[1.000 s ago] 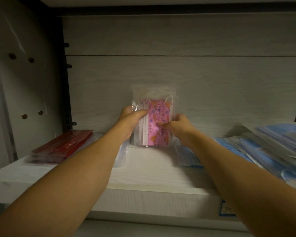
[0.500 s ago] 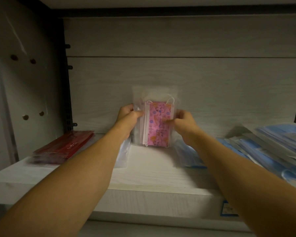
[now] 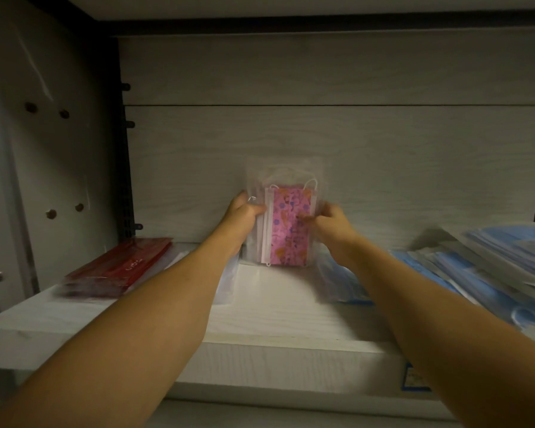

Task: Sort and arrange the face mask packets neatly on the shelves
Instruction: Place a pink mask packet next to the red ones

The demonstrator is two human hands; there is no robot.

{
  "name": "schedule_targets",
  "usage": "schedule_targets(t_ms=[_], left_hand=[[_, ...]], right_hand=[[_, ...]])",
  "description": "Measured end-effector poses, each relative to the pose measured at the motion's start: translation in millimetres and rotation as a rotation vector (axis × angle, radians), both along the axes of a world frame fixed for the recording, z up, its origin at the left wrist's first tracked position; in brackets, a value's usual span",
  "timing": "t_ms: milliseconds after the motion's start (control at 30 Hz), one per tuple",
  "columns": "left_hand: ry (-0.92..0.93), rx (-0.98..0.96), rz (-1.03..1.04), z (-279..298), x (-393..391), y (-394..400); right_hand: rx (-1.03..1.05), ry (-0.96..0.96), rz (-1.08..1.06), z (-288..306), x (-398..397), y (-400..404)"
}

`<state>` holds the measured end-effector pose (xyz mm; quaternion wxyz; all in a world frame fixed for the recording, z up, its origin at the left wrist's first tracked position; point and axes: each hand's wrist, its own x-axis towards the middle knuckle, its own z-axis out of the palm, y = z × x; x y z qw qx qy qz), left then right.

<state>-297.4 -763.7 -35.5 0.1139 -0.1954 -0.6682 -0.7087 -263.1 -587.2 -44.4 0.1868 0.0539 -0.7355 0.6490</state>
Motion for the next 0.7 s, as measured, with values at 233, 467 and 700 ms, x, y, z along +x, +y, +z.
schedule_targets(t_ms=[233,467,700], left_hand=[[0.050,-0.030,0.070,3.2,2.9,1.2],[0.060,-0.073,0.187,33.0,11.6,-10.6],[-0.191,-0.128,0.082,87.0,26.7,-18.1]], right_hand=[[-0.011,0.065,-0.029,1.6,4.7,-4.5],[0.082,0.171,-0.146,29.3,24.0,-7.6],[0.092,0.072,-0.185,69.9,36.6,-9.3]])
